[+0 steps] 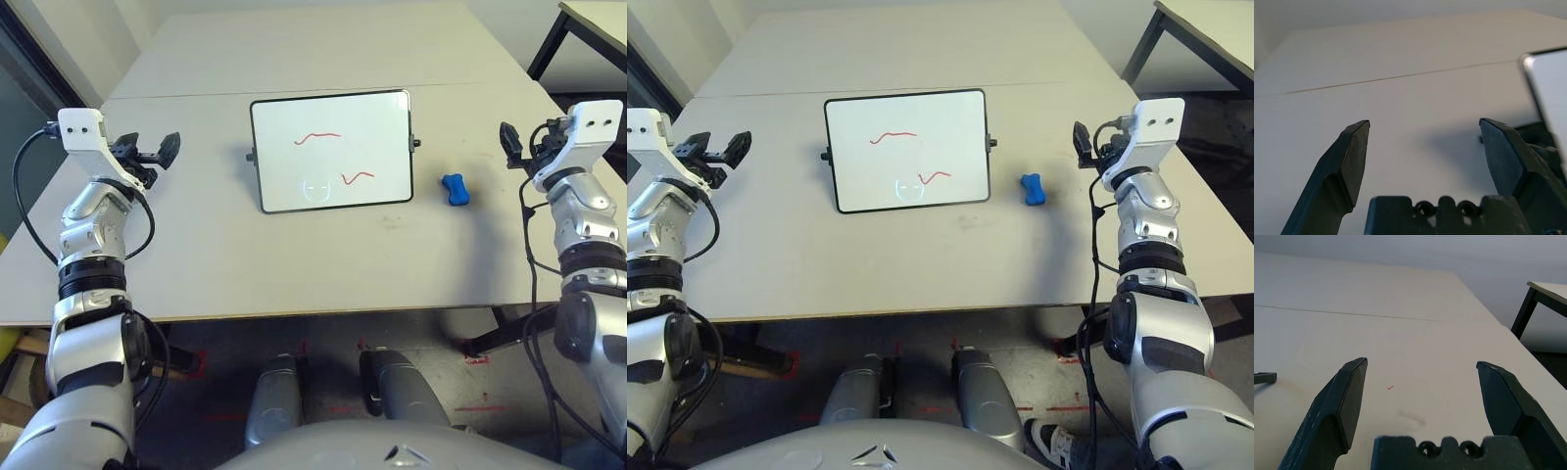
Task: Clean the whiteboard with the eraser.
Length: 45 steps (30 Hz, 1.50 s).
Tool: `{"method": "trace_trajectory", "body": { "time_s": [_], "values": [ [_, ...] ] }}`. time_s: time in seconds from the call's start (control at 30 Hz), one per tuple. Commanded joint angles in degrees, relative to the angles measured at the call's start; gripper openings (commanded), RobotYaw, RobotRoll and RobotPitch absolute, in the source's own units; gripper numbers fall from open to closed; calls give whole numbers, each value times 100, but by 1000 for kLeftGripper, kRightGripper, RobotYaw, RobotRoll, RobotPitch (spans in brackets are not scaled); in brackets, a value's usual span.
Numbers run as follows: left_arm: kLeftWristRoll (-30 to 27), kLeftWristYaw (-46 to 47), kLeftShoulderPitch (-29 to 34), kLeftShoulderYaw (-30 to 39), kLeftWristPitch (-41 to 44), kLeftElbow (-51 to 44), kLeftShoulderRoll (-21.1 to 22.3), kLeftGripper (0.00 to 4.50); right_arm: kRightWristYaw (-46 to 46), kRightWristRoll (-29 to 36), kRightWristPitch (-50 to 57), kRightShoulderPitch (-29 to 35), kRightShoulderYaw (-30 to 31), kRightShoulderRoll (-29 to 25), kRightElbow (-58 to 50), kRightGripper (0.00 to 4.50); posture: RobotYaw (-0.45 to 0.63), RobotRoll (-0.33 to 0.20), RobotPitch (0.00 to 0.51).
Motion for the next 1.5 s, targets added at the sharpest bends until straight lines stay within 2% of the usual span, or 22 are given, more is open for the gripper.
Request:
{"method": "trace_trajectory", "body": {
  "time_s": [0.03, 0.2, 0.37, 0.5, 0.57, 0.67, 0.77, 0.93, 1.17, 1.33, 1.5],
  "values": [
    [-242, -793, 574, -328, 405, -1137, 254, 4500, -56, 38, 304, -36, 15, 41, -83, 4453, -81, 0, 115],
    [-497, -1606, 1348, -537, 572, -2205, 514, 4500, -136, 7, 835, -43, 113, 129, -317, 4453, -80, 0, 121],
    [-555, -1907, 1617, -731, 727, -2616, 557, 4500, -264, -47, 2096, -1, 358, 153, -1291, 4453, -85, 0, 122],
    [-456, -1909, 1688, -869, 693, -2738, 483, 4500, -248, -47, 3626, 74, 579, -69, -2544, 4453, -94, 0, 122],
    [-442, -1874, 1673, -923, 668, -2721, 419, 4500, -44, -53, 4785, 53, 854, -318, -3201, 4453, -104, 0, 120],
    [-355, -1841, 1620, -1044, 568, -2593, 299, 4500, 332, -289, 6563, -169, 1704, -869, -3922, 4453, -113, 0, 116],
    [-283, -1813, 1578, -1130, 474, -2485, 203, 4500, 530, -128, 7768, -438, 1983, -1078, -4214, 4453, -122, 0, 110],
    [-216, -1754, 1477, -1211, 354, -2344, 85, 4500, 618, 22, 9125, -951, 2209, -1037, -4070, 4453, -123, 0, 108],
    [-90, -1696, 1479, -1339, 190, -2254, -9, 4500, 206, -33, 9482, -1048, 1942, -469, -3646, 4453, -116, 0, 102],
    [-36, -1663, 1467, -1360, 119, -2207, -46, 4500, -333, -195, 9200, -1043, 1587, -47, -3154, 4453, -106, 0, 101],
    [-16, -1628, 1485, -1348, 102, -2225, -49, 4500, -634, -265, 8817, -1121, 1428, 117, -2717, 4453, -97, 0, 100]
  ]
}}
